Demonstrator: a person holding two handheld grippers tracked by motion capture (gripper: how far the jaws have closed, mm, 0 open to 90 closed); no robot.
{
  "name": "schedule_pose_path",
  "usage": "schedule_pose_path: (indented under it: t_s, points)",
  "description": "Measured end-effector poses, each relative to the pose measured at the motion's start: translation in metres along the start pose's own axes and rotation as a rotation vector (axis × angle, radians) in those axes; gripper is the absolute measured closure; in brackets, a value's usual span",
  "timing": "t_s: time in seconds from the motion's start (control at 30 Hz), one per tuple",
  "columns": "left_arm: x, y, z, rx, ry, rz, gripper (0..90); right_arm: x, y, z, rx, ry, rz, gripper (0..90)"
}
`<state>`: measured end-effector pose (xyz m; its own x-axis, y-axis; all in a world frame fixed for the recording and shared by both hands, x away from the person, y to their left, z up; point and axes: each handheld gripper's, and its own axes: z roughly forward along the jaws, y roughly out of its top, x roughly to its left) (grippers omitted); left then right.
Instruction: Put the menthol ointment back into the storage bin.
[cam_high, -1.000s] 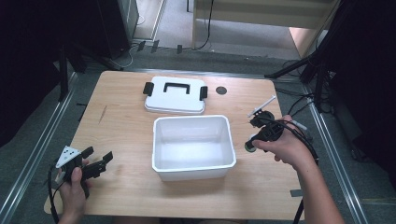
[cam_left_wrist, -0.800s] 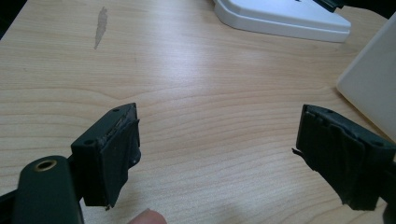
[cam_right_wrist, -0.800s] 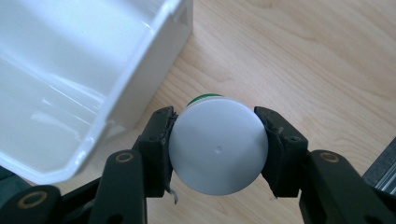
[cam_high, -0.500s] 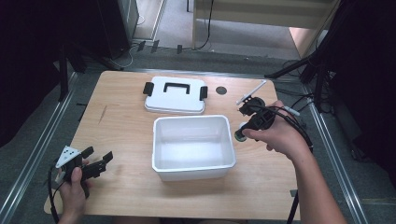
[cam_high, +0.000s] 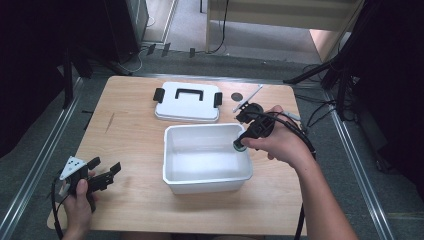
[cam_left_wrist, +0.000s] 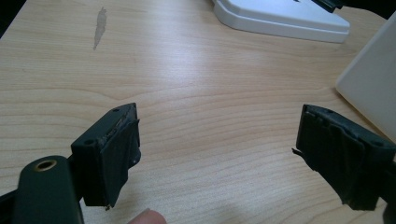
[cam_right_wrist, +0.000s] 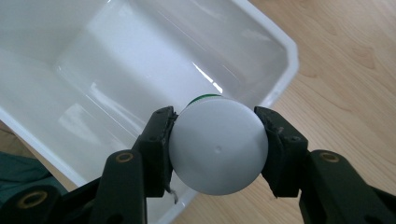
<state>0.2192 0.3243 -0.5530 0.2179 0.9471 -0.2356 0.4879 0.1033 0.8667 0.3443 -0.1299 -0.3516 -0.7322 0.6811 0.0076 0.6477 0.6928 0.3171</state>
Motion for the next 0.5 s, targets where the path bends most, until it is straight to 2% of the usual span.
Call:
schedule_pose_path:
  t_s: [0.2, 0.5]
  points:
    - [0.0, 0.0, 0.0, 0.001, -0.001, -0.003, 14.5, 0.008, 0.007, 0.022, 0.025, 0.029, -0.012, 51.7]
    - [0.0, 0.0, 0.0, 0.004, -0.003, -0.002, 14.5, 0.009, 0.008, 0.057, 0.069, 0.046, -0.006, 51.7]
